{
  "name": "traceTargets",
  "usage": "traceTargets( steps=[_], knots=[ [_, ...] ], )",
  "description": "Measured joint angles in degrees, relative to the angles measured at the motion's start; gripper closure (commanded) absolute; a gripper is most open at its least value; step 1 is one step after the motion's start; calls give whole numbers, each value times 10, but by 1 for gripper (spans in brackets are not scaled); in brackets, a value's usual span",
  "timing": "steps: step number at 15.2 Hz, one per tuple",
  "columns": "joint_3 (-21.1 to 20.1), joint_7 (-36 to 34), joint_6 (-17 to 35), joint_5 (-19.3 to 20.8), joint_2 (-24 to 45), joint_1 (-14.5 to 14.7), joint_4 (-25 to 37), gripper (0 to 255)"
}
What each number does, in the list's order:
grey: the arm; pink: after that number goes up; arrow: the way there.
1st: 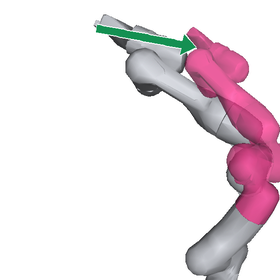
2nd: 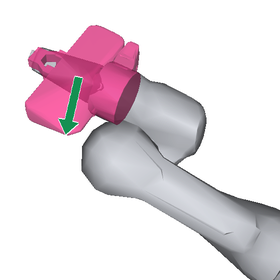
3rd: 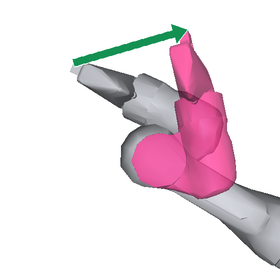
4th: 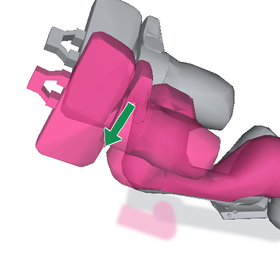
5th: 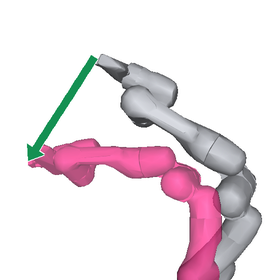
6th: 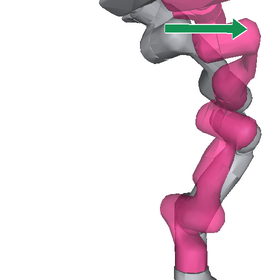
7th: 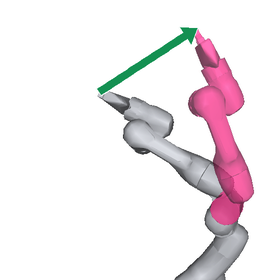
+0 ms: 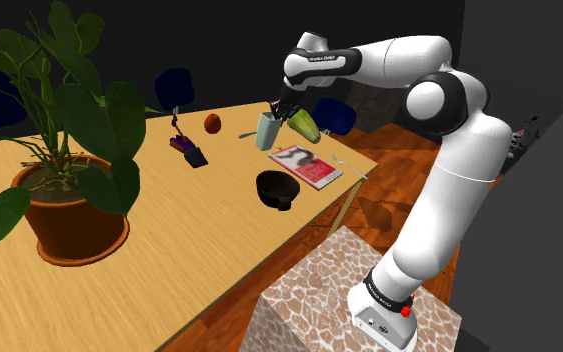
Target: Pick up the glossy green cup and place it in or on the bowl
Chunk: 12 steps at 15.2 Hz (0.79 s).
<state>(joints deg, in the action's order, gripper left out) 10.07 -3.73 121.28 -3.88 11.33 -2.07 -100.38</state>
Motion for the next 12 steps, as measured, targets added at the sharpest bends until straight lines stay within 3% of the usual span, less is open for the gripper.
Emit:
traceTargets(
  steps=[12],
  knots=[
    [2, -4, -90, 4, -10, -1, 81, 255]
  ],
)
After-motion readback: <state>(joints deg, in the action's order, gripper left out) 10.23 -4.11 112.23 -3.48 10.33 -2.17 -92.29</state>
